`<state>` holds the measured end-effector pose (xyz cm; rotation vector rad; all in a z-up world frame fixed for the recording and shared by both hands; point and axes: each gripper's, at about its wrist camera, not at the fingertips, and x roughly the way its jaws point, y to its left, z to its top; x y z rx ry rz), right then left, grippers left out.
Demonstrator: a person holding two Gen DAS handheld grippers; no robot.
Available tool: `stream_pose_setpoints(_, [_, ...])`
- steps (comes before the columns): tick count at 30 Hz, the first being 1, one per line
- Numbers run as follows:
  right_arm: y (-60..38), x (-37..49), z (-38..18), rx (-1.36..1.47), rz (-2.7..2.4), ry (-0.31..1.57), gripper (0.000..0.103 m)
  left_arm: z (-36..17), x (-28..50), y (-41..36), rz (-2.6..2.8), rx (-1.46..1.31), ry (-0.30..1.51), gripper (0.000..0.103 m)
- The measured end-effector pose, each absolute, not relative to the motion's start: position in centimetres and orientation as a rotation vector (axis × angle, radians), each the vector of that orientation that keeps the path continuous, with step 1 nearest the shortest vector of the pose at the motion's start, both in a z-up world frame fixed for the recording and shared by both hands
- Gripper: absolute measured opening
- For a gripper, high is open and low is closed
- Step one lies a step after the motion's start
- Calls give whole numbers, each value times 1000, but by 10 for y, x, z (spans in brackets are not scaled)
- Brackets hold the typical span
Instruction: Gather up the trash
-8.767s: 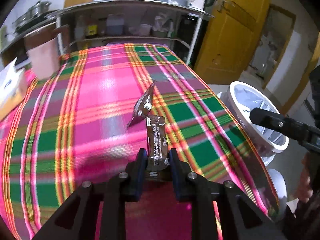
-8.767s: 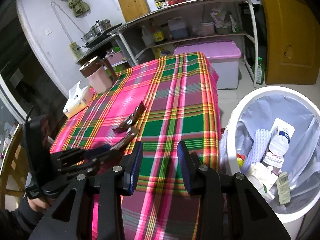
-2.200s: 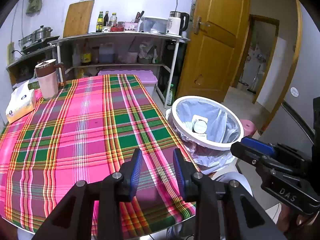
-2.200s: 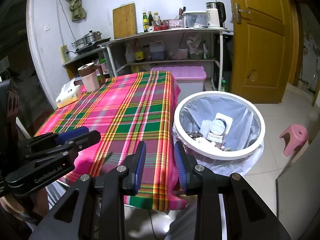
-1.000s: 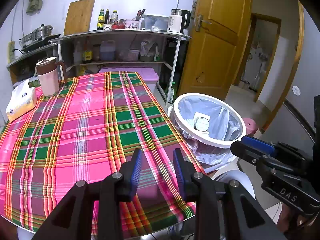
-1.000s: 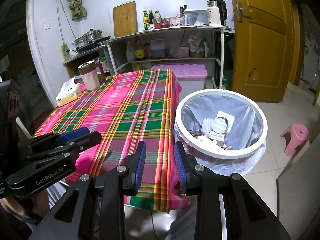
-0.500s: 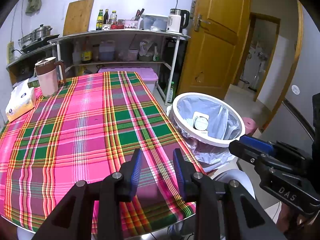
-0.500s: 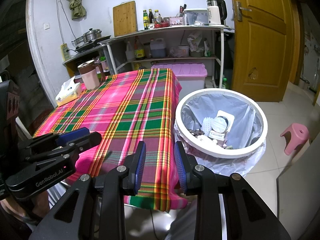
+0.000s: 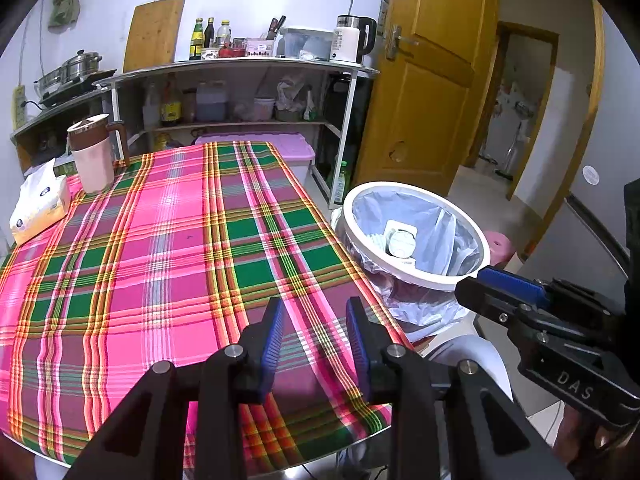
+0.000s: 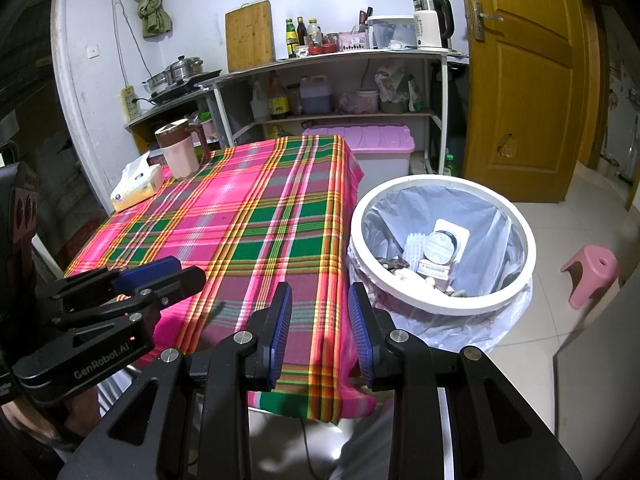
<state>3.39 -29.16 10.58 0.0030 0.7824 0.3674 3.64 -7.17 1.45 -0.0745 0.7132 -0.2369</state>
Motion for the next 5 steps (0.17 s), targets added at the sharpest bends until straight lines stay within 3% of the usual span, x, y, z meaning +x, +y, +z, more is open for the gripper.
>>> stream_pose_setpoints(5, [-293,33,102,4,366,784,30,15,36,-74,-235,-74,712,32])
